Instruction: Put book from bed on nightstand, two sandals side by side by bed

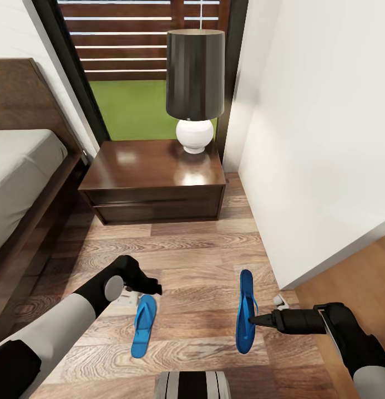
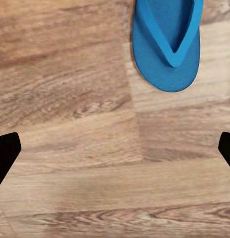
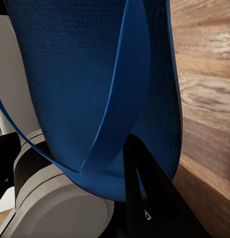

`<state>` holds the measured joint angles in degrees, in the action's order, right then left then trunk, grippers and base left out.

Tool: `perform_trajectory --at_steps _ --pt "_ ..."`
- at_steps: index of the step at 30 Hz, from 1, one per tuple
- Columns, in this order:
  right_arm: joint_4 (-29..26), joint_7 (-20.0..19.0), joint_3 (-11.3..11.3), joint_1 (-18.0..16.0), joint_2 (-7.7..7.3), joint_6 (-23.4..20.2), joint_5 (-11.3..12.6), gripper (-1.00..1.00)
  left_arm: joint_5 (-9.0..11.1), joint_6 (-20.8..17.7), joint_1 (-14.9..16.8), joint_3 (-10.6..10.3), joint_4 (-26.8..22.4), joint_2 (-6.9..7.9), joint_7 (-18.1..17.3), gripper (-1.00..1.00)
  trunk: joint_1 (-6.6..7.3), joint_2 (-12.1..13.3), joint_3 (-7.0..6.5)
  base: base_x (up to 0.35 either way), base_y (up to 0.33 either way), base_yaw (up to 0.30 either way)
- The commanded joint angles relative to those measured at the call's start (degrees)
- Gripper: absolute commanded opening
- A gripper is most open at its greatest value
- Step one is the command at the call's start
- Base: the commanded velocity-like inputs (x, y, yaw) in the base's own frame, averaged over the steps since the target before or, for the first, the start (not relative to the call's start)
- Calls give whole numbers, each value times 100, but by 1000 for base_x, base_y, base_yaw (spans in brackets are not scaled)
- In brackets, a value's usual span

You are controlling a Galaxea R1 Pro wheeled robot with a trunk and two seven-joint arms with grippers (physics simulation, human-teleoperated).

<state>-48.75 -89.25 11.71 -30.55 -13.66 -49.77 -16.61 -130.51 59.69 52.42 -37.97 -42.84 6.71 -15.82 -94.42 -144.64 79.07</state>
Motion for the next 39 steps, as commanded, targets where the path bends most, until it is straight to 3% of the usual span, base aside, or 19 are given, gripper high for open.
perform_trajectory --at_steps 1,9,13,21,33,39 --pt "-6 -75 16 -3 4 -86 -60 -100 53 -12 5 -24 -8 6 -92 100 1 -2 4 0 0 0" --pt "-11 -75 16 -3 4 -88 -54 -100 55 -34 5 -37 -5 12 -449 100 1 -2 4 0 0 0" --pt "-49 -75 16 -3 4 -93 -53 -100 60 -21 5 -36 -17 7 -654 100 -9 -7 93 0 0 0" --pt "-72 -75 16 -3 4 -95 -53 -100 65 -43 5 -43 -21 8 -694 100 -9 -7 93 0 0 0" --pt "-73 -75 16 -3 4 -95 -53 -100 63 -45 5 -37 -22 14 -695 100 -40 -23 359 0 0 0" --pt "-73 -75 16 -3 4 -95 -53 -100 69 -60 5 -35 -22 14 -693 100 -43 -24 381 0 0 0"
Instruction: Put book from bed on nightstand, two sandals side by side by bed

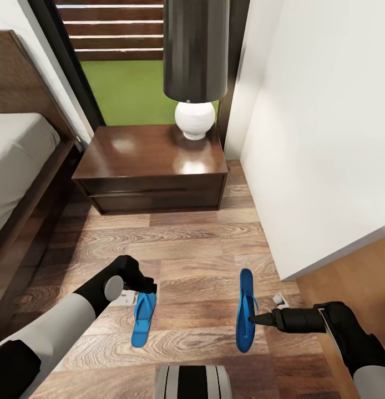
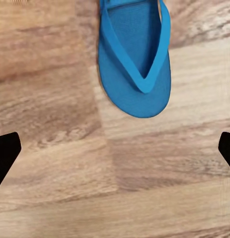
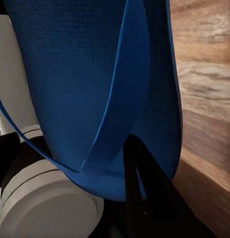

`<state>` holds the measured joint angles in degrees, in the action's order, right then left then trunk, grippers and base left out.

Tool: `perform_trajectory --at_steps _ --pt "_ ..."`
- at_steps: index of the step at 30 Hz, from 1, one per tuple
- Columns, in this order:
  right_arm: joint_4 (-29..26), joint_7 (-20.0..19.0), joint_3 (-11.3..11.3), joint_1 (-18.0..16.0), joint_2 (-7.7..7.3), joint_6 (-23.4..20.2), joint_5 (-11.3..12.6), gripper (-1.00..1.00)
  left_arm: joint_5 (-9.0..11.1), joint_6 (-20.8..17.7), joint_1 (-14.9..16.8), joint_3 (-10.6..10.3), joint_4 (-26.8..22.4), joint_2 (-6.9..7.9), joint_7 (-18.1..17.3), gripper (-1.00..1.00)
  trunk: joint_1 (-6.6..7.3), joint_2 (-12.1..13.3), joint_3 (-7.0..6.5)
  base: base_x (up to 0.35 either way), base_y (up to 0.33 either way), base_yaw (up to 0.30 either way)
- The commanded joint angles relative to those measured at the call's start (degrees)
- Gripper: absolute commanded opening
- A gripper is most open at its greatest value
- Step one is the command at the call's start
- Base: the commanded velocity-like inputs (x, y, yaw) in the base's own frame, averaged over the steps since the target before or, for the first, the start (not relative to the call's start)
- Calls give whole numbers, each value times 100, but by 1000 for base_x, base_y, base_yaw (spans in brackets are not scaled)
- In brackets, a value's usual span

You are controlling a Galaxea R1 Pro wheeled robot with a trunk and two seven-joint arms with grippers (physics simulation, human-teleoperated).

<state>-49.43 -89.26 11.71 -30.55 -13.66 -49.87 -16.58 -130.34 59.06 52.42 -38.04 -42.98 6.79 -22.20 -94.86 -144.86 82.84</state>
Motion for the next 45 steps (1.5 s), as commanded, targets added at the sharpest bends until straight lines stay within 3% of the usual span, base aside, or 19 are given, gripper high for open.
perform_trajectory --at_steps 1,13,23,27,35,45 --pt "-5 -74 16 -3 4 -85 -55 -100 52 2 5 -28 -9 6 -55 100 -1 -3 27 0 0 0" --pt "-5 -74 16 -3 4 -85 -55 -100 52 -11 5 -28 -9 7 -49 100 -32 -19 293 0 0 0" --pt "-5 -74 16 -3 4 -85 -55 -100 80 -52 5 -15 -9 6 -27 100 -32 -19 293 0 0 0" --pt "-5 -74 16 -3 4 -85 -55 -100 100 -203 8 138 -34 -1 70 100 -32 -19 293 0 0 0" --pt "-5 -74 16 -3 4 -85 -55 -100 81 -268 6 224 -51 6 167 100 -32 -19 293 0 0 0" --pt "-5 -74 16 -3 4 -85 -55 -100 48 -263 9 263 -47 150 112 100 -32 -19 293 0 0 0"
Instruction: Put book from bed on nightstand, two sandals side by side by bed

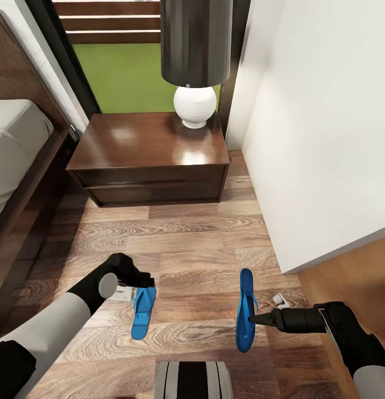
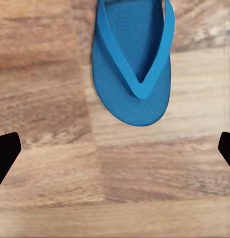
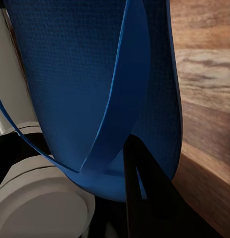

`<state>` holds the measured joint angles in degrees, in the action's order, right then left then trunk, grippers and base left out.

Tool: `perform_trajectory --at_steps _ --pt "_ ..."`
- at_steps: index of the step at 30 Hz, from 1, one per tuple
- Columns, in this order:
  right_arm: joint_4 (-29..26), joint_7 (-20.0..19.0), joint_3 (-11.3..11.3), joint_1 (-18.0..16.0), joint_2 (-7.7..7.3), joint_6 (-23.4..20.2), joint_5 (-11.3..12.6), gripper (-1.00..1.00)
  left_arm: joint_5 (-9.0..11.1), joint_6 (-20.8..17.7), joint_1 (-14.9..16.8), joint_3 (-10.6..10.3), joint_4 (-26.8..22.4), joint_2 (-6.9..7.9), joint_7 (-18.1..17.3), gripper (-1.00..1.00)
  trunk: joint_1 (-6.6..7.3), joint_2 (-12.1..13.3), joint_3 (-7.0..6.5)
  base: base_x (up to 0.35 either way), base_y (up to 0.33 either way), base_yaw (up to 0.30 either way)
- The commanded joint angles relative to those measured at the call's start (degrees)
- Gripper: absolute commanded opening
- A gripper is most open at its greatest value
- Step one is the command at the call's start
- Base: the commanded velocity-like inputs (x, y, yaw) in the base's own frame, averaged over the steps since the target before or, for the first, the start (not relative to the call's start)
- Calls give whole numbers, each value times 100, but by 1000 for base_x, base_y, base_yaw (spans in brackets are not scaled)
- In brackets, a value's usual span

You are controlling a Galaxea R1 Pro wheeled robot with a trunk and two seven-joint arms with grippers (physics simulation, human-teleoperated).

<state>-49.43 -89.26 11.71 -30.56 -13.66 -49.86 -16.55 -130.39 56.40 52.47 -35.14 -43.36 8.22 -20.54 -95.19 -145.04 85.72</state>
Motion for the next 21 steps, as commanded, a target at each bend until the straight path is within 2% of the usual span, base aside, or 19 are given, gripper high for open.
perform_trajectory --at_steps 1,7,17,21 --pt "-5 -74 15 -3 4 -85 -59 -100 52 3 4 -14 -8 25 -55 100 1 -2 4 0 0 0" --pt "-5 -74 15 -3 4 -85 -59 -100 49 3 3 164 -14 120 -55 100 1 -2 4 0 0 0" --pt "-5 -74 15 -3 4 -85 -59 -100 49 3 1 192 -15 196 -56 100 1 -2 4 0 0 0" --pt "-5 -74 15 -3 4 -85 -59 -100 49 3 2 192 -15 197 -62 100 -9 -7 92 0 0 0"
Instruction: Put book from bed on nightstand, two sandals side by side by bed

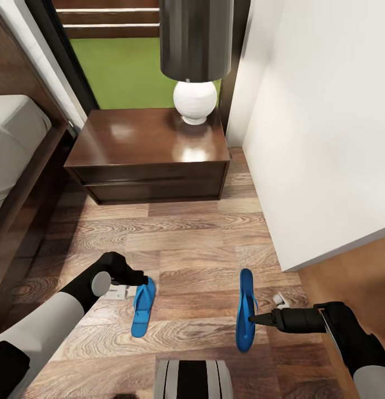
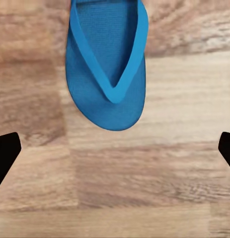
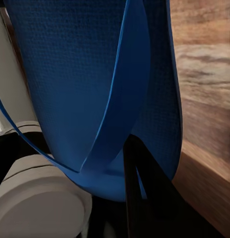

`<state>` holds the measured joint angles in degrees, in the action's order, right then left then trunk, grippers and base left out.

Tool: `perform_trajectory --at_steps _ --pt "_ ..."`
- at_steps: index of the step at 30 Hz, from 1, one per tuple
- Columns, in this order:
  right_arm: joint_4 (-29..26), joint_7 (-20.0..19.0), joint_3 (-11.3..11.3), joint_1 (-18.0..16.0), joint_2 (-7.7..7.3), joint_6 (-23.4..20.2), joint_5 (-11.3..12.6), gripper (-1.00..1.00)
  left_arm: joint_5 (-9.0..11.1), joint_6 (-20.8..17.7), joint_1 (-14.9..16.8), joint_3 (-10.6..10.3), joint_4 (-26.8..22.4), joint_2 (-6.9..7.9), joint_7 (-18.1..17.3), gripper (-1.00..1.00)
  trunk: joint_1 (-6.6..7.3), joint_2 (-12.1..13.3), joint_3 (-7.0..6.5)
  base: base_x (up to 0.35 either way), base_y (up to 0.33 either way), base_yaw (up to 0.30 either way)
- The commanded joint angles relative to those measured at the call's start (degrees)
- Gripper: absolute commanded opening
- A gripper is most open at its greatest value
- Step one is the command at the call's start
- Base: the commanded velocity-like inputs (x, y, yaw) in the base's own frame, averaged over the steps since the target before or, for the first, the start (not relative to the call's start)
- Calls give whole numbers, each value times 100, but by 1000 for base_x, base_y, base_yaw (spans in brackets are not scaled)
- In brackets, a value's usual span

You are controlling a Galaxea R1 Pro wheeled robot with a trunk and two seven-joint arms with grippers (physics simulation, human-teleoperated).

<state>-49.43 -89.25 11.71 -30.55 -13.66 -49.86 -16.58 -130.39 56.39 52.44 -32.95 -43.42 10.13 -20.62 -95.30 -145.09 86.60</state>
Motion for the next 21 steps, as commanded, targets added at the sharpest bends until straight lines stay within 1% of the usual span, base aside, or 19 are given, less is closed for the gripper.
perform_trajectory --at_steps 1,3,5,8,10,17,21 --pt "-5 -75 16 -3 4 -85 -56 -100 49 2 6 -27 -9 6 -85 100 -1 -3 27 0 0 0" --pt "-5 -75 16 -3 4 -85 -56 -100 49 -70 5 -27 -9 7 -184 100 -6 -6 71 0 0 0" --pt "-5 -75 16 -3 4 -85 -56 -100 49 -214 4 -32 -9 7 -230 100 -6 -6 71 0 0 0" --pt "-5 -75 16 -3 4 -85 -56 -100 49 -316 5 -37 -9 7 -259 100 -6 -6 71 0 0 0" --pt "-5 -75 16 -3 4 -85 -56 -100 49 -340 7 -36 -9 7 -265 100 -6 -6 71 0 0 0" --pt "-5 -75 16 -3 4 -85 -56 -100 49 -347 7 -36 -9 7 -275 100 -24 -15 226 0 0 0" --pt "-7 -75 16 -3 4 -85 -56 -100 49 -348 8 -36 -9 7 -276 100 -24 -15 226 0 0 0"
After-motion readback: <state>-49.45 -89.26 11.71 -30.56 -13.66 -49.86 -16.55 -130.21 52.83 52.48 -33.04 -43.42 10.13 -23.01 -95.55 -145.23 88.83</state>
